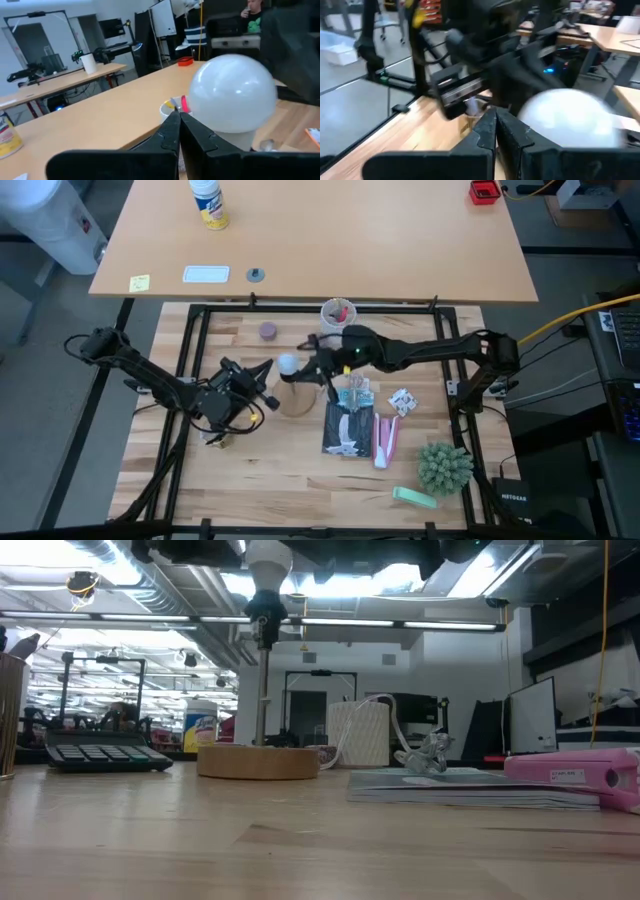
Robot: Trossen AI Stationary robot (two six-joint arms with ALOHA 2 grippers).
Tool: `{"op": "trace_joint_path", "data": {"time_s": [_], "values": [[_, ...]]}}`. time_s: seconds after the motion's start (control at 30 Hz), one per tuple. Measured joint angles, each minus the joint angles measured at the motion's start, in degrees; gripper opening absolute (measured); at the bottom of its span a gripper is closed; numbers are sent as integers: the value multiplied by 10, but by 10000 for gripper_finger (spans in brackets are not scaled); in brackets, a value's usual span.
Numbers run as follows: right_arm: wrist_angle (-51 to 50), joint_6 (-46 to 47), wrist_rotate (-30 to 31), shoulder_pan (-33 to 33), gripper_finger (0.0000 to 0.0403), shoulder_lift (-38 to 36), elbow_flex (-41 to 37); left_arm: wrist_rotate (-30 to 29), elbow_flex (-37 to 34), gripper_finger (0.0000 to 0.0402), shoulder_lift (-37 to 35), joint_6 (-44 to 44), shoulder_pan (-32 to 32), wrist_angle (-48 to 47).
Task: Screw lightbulb
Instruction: Insert the lightbulb into the lamp
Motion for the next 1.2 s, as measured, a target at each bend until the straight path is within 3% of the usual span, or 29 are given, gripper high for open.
{"op": "trace_joint_path", "data": {"time_s": [0.33,0.47,0.63,0.77,0.97,1.2], "values": [[32,-22,14,-8,17,-28,0,-9,0,1,0,99,-19,100],[35,-47,67,-16,17,-47,0,14,0,1,0,123,-32,130],[34,-83,131,-32,17,-49,1,96,0,1,0,98,-38,127],[22,-83,144,-41,17,-36,1,136,0,1,0,57,-32,88],[14,-81,141,-42,17,-14,1,139,0,1,0,-23,-17,20],[-1,-50,106,-42,17,-8,1,89,0,1,0,-3,-11,21]]}}
